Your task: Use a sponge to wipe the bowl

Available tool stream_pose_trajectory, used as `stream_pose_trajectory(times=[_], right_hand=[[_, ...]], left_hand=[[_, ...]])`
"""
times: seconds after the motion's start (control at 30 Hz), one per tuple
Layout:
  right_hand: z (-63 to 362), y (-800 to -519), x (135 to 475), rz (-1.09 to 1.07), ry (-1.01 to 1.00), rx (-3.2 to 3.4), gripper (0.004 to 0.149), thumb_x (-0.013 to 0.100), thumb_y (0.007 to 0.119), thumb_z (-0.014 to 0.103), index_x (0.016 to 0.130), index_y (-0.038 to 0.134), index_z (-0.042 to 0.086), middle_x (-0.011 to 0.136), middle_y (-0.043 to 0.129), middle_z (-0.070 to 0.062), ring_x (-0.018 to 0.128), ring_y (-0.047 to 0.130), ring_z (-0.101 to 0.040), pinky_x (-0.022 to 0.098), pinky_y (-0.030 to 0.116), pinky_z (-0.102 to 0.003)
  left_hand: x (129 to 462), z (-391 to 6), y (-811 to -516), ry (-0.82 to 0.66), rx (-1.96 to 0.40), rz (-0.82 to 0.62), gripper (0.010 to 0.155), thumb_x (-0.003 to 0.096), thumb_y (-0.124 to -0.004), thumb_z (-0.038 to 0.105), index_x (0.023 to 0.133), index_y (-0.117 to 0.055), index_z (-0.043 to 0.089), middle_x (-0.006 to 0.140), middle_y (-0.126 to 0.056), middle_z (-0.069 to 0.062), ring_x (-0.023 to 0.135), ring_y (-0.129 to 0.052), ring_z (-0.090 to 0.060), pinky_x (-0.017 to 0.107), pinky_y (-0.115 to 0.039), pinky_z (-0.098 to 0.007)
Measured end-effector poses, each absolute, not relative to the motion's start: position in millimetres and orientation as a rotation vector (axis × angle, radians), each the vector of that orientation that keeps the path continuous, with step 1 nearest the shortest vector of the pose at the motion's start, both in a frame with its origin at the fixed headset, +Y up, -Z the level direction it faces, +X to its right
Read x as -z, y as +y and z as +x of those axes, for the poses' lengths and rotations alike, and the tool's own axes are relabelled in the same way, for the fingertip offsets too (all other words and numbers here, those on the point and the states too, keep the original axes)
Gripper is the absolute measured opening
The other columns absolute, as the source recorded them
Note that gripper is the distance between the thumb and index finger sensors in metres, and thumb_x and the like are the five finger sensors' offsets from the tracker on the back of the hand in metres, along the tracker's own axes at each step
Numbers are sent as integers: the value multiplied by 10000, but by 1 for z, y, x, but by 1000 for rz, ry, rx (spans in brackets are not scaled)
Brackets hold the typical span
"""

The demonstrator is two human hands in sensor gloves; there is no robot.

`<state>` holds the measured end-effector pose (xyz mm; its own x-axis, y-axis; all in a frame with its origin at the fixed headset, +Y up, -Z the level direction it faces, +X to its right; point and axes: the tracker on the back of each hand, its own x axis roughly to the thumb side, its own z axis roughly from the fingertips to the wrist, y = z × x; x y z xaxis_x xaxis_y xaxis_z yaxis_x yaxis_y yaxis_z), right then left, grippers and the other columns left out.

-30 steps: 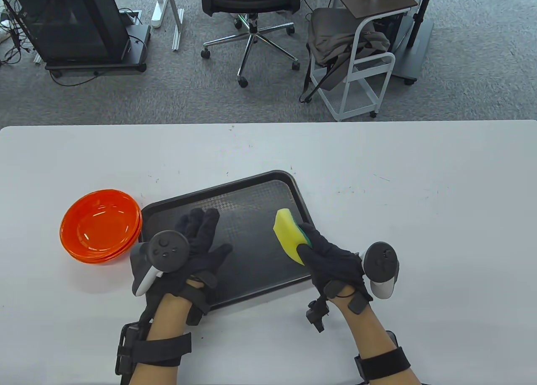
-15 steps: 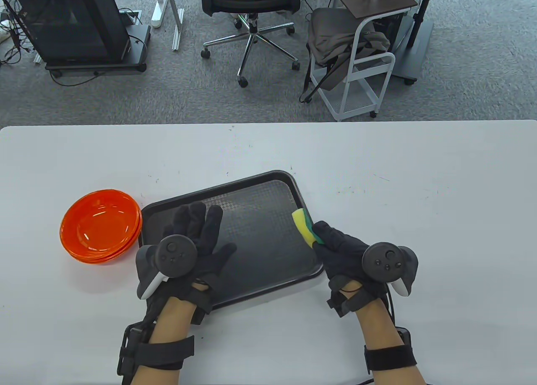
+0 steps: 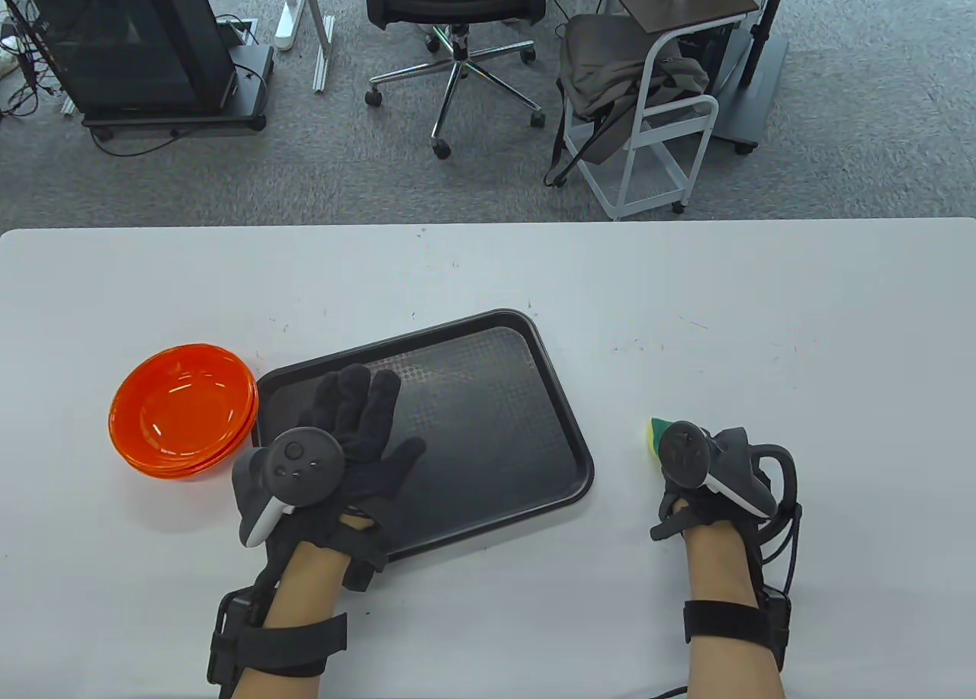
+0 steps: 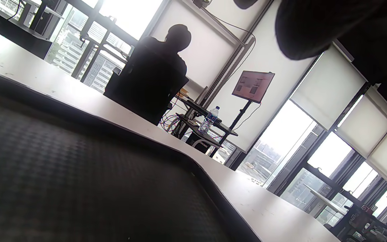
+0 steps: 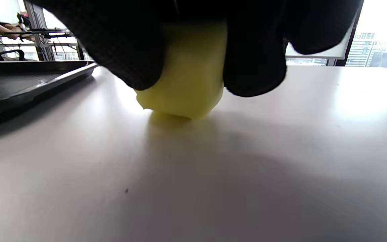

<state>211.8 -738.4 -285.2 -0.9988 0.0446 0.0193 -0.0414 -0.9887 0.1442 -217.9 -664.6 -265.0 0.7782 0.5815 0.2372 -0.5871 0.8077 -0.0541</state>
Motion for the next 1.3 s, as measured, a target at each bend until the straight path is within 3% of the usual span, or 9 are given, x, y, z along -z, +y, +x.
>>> stream_pose_trajectory(times=[0.13, 0.27, 0.53, 0.73, 0.9, 1.13, 1.3], right_hand=[[213, -748, 286, -24, 489, -2970, 539, 515, 866, 408, 925, 681, 110, 996, 699, -276, 812, 761, -491, 599, 575, -686], [216, -748, 285, -63, 444, -2895, 552, 545, 799, 478, 914, 690, 82, 997, 676, -300, 816, 725, -521, 603, 544, -699], [212, -739, 283, -32, 310, -2903, 549, 552, 778, 466, 914, 687, 64, 988, 685, -306, 803, 727, -530, 597, 543, -703], [182, -702, 274, 193, 5, -2899, 557, 555, 772, 462, 935, 661, 71, 1007, 660, -308, 822, 706, -539, 602, 527, -714], [148, -682, 261, 425, -128, -2858, 568, 564, 751, 473, 971, 620, 99, 1065, 565, -302, 923, 548, -592, 625, 421, -758], [108, -673, 246, 683, -122, -2814, 663, 570, 711, 554, 1042, 459, 162, 1139, 291, -266, 984, 215, -620, 613, 176, -768], [94, -672, 241, 769, -108, -2806, 700, 568, 686, 598, 1056, 407, 181, 1143, 173, -235, 984, 74, -582, 588, 70, -741]], left_hand=[[264, -220, -664, -245, -656, 23, 768, 531, -800, 563, 1133, -350, 402, 1167, -188, 3, 1112, -95, -407, 708, -181, -696], [264, -221, -663, -246, -670, 26, 760, 534, -796, 557, 1133, -355, 401, 1168, -195, -4, 1112, -104, -415, 706, -187, -698], [264, -221, -663, -253, -684, 40, 755, 536, -792, 555, 1135, -359, 400, 1171, -210, -12, 1114, -121, -421, 706, -194, -700], [263, -222, -662, -247, -688, 60, 748, 536, -791, 552, 1134, -370, 399, 1171, -227, -19, 1114, -137, -427, 705, -202, -703], [264, -222, -663, -241, -687, 41, 750, 536, -791, 552, 1136, -367, 400, 1172, -222, -23, 1113, -133, -429, 705, -208, -707], [265, -221, -663, -240, -662, 39, 750, 536, -792, 555, 1135, -368, 402, 1172, -219, -23, 1113, -128, -430, 703, -204, -708], [266, -219, -665, -239, -646, 30, 749, 537, -792, 553, 1135, -368, 401, 1172, -218, -21, 1113, -125, -429, 704, -201, -706]])
